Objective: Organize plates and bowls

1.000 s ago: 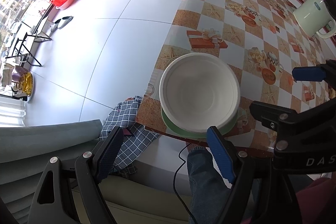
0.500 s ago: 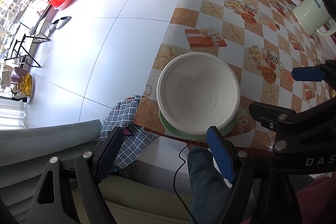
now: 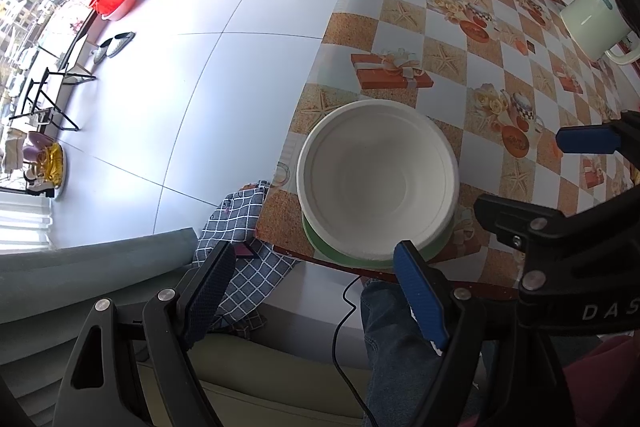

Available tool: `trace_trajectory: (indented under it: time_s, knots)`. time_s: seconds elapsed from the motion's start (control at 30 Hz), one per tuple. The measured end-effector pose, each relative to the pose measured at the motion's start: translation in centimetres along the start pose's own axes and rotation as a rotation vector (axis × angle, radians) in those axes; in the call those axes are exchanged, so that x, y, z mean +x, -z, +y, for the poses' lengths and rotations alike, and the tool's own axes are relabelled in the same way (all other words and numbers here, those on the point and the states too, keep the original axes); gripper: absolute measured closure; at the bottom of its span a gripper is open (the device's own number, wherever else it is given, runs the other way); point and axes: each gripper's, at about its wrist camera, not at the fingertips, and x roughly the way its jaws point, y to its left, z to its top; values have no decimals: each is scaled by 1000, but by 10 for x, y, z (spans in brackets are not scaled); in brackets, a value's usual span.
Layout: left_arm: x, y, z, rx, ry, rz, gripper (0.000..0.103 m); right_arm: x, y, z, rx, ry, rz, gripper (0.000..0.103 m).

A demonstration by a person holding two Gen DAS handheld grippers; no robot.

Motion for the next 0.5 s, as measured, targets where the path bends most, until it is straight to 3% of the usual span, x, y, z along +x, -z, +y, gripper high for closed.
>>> trace_trajectory:
  time_s: [0.37,0.5]
  knots:
    - [3,-5,-3,8,-20,18,19,3,-1,-6,1,-20,11,1]
    - [-3,-7,-5,11,-17,-21,19,6,-2,-12,15,-41,13,1]
